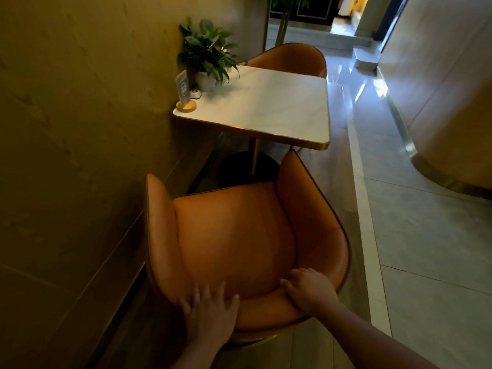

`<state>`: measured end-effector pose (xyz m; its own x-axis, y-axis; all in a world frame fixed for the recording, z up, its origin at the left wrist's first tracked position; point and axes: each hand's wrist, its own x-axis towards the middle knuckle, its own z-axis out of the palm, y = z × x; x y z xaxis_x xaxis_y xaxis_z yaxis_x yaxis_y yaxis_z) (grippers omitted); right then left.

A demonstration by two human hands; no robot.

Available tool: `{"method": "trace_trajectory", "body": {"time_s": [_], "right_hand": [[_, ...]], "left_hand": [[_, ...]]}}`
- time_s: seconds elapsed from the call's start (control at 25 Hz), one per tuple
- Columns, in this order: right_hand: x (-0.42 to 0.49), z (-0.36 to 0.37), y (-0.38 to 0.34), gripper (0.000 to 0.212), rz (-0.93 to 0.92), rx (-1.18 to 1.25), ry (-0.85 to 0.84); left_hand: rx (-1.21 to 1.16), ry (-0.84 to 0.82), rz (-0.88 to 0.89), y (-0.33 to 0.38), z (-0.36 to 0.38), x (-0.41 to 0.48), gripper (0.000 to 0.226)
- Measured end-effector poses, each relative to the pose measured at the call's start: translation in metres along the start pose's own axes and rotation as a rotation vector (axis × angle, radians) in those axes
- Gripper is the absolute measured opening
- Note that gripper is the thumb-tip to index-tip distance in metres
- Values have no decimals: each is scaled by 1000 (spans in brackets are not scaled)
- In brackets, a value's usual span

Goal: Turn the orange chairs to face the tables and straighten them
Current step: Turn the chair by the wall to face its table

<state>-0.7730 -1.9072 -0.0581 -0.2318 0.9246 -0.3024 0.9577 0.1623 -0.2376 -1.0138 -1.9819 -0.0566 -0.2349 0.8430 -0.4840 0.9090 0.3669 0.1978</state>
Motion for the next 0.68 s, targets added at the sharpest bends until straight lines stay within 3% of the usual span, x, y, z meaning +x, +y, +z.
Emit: {"method": "trace_trajectory", "body": {"time_s": [0.24, 0.68], "right_hand": [[-6, 3, -5, 46, 23, -16, 153], [1, -6, -44, 44, 36, 34, 149]], "left_hand": [[-28, 97, -104, 10, 7, 8, 65], [-117, 203, -52, -17, -11, 35, 55]]}}
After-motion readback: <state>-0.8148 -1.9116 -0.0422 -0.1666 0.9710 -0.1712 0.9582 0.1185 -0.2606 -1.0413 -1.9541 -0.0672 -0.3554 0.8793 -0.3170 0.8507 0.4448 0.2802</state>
